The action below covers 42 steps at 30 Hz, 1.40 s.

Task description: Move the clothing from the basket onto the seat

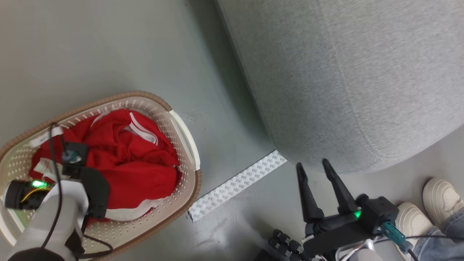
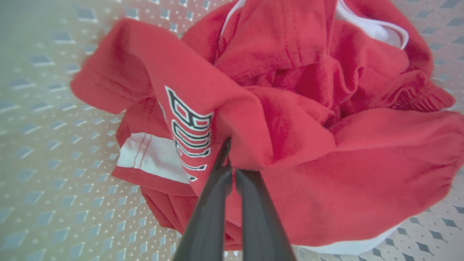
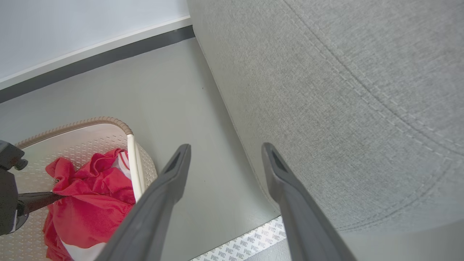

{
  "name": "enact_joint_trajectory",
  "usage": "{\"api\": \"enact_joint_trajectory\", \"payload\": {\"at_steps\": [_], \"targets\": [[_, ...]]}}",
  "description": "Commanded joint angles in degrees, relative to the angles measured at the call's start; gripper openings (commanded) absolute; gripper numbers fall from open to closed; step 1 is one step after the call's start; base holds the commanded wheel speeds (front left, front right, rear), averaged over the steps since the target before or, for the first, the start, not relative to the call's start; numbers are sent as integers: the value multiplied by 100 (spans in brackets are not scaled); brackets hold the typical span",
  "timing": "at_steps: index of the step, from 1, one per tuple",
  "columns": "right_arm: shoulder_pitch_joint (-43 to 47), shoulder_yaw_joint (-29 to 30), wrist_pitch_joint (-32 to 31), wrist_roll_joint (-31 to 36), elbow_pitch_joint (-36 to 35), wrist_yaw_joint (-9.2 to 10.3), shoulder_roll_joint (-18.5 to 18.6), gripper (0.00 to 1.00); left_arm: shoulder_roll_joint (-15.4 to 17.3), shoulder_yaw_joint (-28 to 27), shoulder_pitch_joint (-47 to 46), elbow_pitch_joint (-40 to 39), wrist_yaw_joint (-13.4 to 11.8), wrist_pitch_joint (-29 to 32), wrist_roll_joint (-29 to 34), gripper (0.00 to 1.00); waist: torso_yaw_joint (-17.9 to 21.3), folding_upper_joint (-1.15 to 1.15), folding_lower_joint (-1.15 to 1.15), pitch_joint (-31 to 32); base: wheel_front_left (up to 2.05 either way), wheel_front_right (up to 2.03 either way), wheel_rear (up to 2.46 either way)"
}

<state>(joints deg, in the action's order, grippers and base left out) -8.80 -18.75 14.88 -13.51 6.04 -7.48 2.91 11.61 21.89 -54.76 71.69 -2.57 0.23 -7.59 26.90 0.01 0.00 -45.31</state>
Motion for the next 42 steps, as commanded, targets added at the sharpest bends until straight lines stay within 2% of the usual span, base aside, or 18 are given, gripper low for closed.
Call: {"api": "enact_joint_trajectory", "payload": {"at_steps": [1, 11, 19, 23, 28, 31, 35, 38, 42], "targets": [[-48, -7, 29, 0, 69, -1, -9, 100, -14, -43, 145, 49, 42, -75, -77, 0, 25, -1, 0, 251, 0, 0, 0], [-193, 78, 30, 405, 614, -1, -4, 100, -541, -250, 402, 81, 280, -459, -544, 0, -552, -1, 0, 1386, 0, 0, 0], [299, 234, -267, 954, 982, -1, 2, 100, -875, -179, 880, -193, 529, -1059, -934, 0, -1263, -1, 0, 2999, 0, 0, 0], [690, 384, -498, 1129, 928, -1, 3, 100, -885, 183, 1188, -883, 688, -1041, -1541, 0, -1613, -1, 0, 3730, 0, 0, 0], [1259, 527, -849, 1430, 729, -1, 6, 100, -882, 860, 1457, -1929, 366, -887, -2321, 0, -1963, -1, 0, 4516, 0, 0, 0], [1455, 547, -1022, 1511, 493, -1, 48, 100, -875, 1174, 1394, -2453, 88, -816, -2572, 0, -2075, -1, 0, 4740, 0, 0, 0], [1632, 603, -1197, 1506, 244, -1, 63, 100, -872, 1437, 1241, -3005, -125, -817, -2789, 0, -2183, -1, 0, 4937, 0, 0, 0], [1695, 552, -1275, 1481, 110, -1, 79, 100, -872, 1564, 1160, -3350, -234, -872, -2844, 0, -2235, -1, 0, 5077, 0, 0, 0], [1815, 557, -1291, 1408, -6, -1, 95, 100, -873, 1715, 1061, -3746, -256, -998, -2948, 0, -2292, -1, 0, 5237, 0, 0, 0]]}}
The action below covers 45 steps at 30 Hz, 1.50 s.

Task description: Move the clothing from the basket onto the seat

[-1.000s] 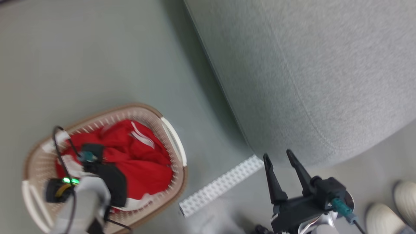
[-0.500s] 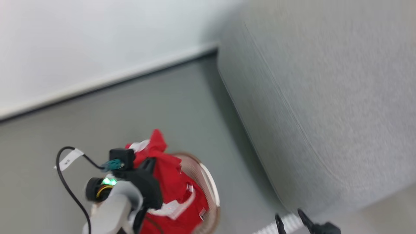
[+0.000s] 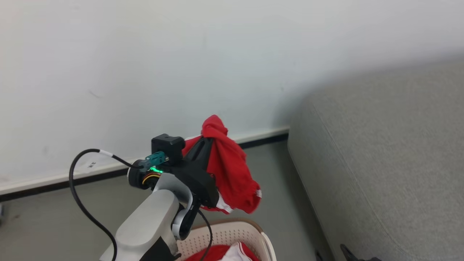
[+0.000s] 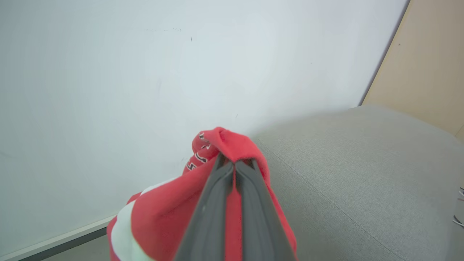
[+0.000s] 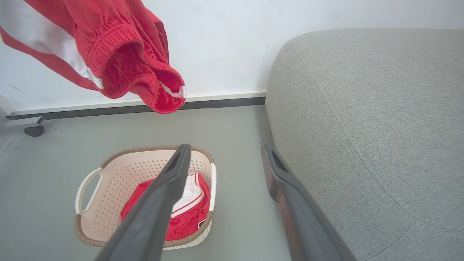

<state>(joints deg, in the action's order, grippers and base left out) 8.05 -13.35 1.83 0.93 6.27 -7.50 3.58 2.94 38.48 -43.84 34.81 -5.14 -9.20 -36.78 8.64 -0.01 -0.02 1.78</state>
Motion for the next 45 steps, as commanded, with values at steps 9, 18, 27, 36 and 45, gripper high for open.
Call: {"api": "enact_joint_trajectory", "payload": {"at_steps": [9, 18, 27, 36, 45], "targets": [[-31, -278, -116, -90, -140, 2, 115, 100, -5, 441, -181, -348, -86, 129, -206, 0, -515, 1, 2, 673, 0, 0, 0], [-862, -1274, -328, -446, -218, 2, 298, 100, -5, 946, -234, -376, -24, 244, -359, 0, -464, 1, 2, 626, 0, 0, 0], [-1644, -1455, -650, -796, 229, 2, 217, 100, -4, 1536, -394, -477, -77, 330, -587, 0, -549, 1, 2, 634, 0, 0, 0], [-1936, -1346, -921, -803, 682, 2, 86, 100, -8, 2002, -458, -922, -64, 432, -968, 0, -744, 1, 2, 664, 0, 0, 0], [-2049, -1301, -769, -844, 918, 2, -4, 100, -6, 2363, -583, -1557, -199, 519, -1271, 0, -879, 1, 2, 689, 0, 0, 0]]}}
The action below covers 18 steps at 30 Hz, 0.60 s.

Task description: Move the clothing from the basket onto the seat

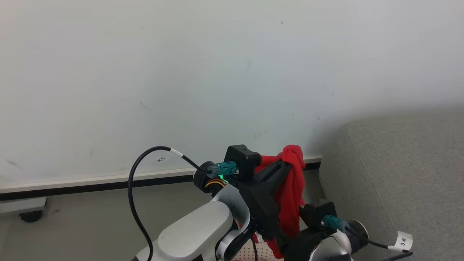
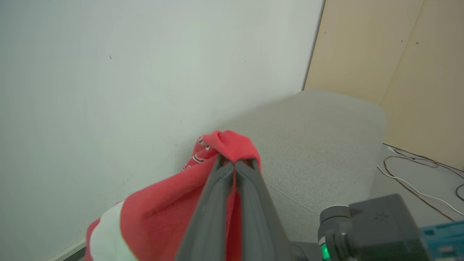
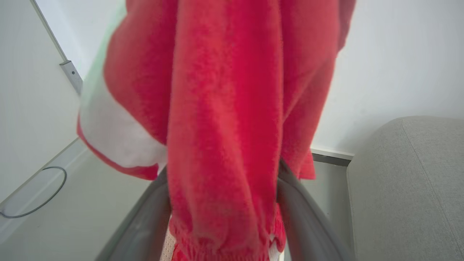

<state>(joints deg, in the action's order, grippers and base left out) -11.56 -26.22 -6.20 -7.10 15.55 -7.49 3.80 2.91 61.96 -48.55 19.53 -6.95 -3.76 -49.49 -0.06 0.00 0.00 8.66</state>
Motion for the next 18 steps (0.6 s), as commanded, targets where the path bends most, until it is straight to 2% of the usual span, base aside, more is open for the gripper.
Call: {"api": "enact_joint_trajectory", "payload": {"at_steps": [1, 2, 3, 4, 5, 6, 13, 18], "targets": [[-87, -9, 49, -46, 2, 1, -31, 98, -3, 28, -131, -45, -42, -66, 25, 0, -12, 0, 0, 0, 0, 0, 0], [-86, -14, 105, -37, -12, 0, -37, 0, -3, 38, -130, -31, -71, -102, 65, 0, -12, 0, 0, -3, 0, 0, 0], [-77, -15, 119, -31, -5, 0, -42, 0, -2, 34, -100, 7, -93, -141, 80, 13, -8, 0, 0, -5, 0, 0, 0], [-71, -32, 137, -26, 1, 0, -46, 0, 6, 29, -67, 51, -106, -172, 96, 42, 2, 0, 0, -8, 0, 0, 0], [-74, -23, 156, -3, -4, 0, -49, 0, 29, 26, -45, 91, -111, -222, 114, 58, 17, 0, 0, -12, 0, 0, 0], [-70, 2, 181, 20, -16, 1, -51, 0, 51, 24, -33, 130, -113, -288, 136, 100, 33, 0, 0, -20, 0, 0, 0], [64, 176, 295, 117, -120, 0, -72, 0, 312, 180, 126, 418, -25, -785, 478, 100, 223, 0, 0, -71, 0, 0, 0], [202, 303, 269, 229, -346, 0, -81, 0, 538, 66, 520, 533, 34, -1011, 393, 100, 542, 0, 0, -126, 0, 0, 0]]}}
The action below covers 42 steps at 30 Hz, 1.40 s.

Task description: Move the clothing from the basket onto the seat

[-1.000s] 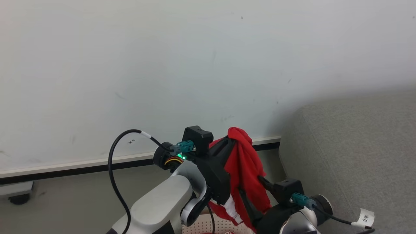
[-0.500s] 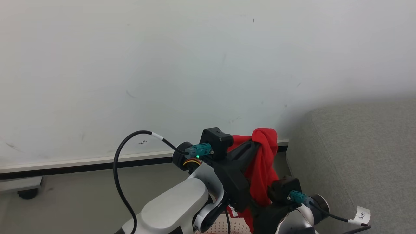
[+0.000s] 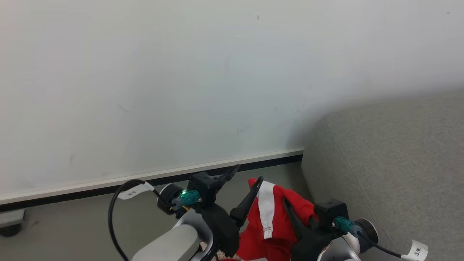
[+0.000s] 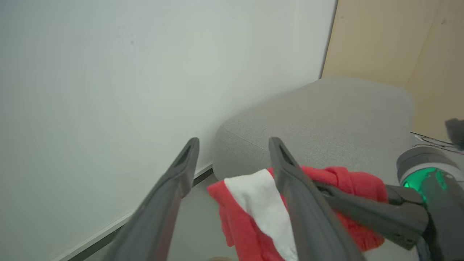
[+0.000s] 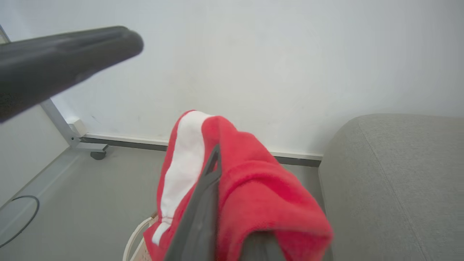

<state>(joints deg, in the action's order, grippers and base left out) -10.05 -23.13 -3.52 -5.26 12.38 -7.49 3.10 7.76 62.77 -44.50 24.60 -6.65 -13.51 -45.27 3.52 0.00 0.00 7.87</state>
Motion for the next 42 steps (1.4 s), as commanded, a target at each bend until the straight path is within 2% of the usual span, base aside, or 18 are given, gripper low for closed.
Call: {"api": "enact_joint_trajectory", "payload": {"at_steps": [1, 5, 9, 15, 21, 28, 33, 42], "targets": [[91, 10, -37, 71, -90, 0, -10, 0, 102, -15, 212, 33, 29, -54, -55, 100, 257, 0, 0, -62, 0, 0, 0], [197, -50, -197, 169, -348, 1, 141, 0, 328, 2, 587, 68, 32, 6, -194, 100, 644, 0, 0, -158, 0, 0, 0], [272, 5, -404, 195, -662, 0, 350, 0, 566, -27, 869, 2, -100, 150, -363, 100, 1086, 0, 0, -296, 0, 0, 0], [328, 105, -576, 197, -1093, 0, 495, 0, 967, -129, 1271, -294, -464, 232, -460, 100, 1897, 0, 0, -576, 0, 0, 0], [330, 38, -577, 148, -1248, 0, 443, 0, 1318, -228, 1517, -716, -775, 174, -432, 100, 2605, 0, 0, -929, 0, 0, 0], [448, 311, -381, 237, -1311, 0, 265, 0, 1471, -103, 1198, -1119, -823, 373, -221, 100, 2789, 0, 0, -1421, 0, 0, 0], [337, 305, -291, 288, -1206, 0, 194, 0, 1506, -20, 1024, -1222, -825, 478, -78, 100, 2809, 0, 0, -1545, 0, 0, 0], [-482, -109, -211, 51, -840, 0, 480, 0, 1563, 52, 907, -1417, -903, 648, 0, 100, 2803, 0, 0, -1729, 0, 0, 0]]}}
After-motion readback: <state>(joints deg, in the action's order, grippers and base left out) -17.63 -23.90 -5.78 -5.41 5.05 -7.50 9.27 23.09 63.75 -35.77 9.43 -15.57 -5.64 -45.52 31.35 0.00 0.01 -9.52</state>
